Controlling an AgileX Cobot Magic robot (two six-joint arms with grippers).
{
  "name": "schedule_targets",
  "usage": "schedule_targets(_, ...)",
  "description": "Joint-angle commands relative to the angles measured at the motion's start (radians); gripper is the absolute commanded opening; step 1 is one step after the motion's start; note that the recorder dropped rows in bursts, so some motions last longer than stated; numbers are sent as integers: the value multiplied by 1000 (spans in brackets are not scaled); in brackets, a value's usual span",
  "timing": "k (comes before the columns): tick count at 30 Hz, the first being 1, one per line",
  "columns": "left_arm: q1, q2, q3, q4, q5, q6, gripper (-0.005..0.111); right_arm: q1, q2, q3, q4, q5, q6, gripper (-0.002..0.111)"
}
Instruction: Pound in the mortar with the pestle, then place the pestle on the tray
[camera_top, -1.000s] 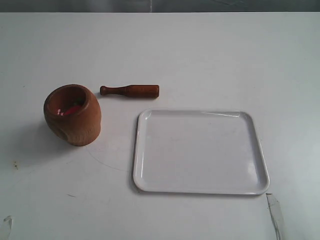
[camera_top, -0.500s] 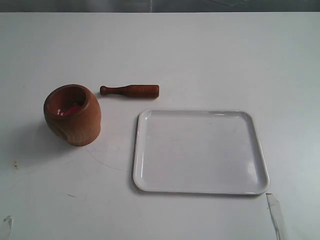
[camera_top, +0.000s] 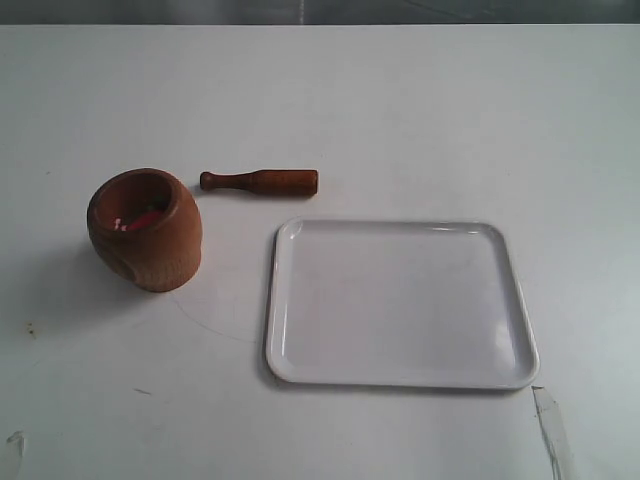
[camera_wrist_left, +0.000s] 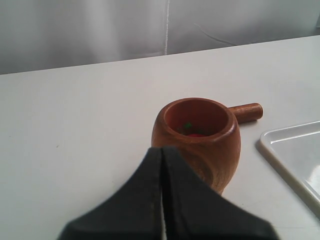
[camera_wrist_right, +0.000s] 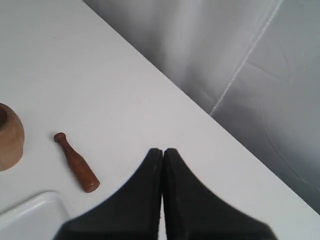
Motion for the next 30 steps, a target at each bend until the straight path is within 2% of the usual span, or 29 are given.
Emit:
schedule_targets(1, -8, -1, 1, -7, -3, -8, 0, 153, 190, -159, -142, -36, -6, 0)
schedule_targets(4, -8, -1, 1, -7, -3, -8, 0, 300, 312, -286, -338, -163, 76, 0)
schedule_targets(6, -8, -1, 1, -7, -3, -8, 0, 363, 379, -345, -528, -253, 184, 0)
schedule_targets(11, -8, -1, 1, -7, -3, -8, 0, 412, 491, -429, -793, -246, 366, 0)
schedule_targets(17, -8, -1, 1, -7, -3, -8, 0, 412, 628, -513, -776, -165, 302, 0)
schedule_targets(24, -8, -1, 1, -7, -3, -8, 0, 419, 845, -715, -500, 69, 47, 0)
schedule_targets(30, -8, -1, 1, -7, -3, -8, 0, 475, 1037, -919, -507, 283, -17, 0)
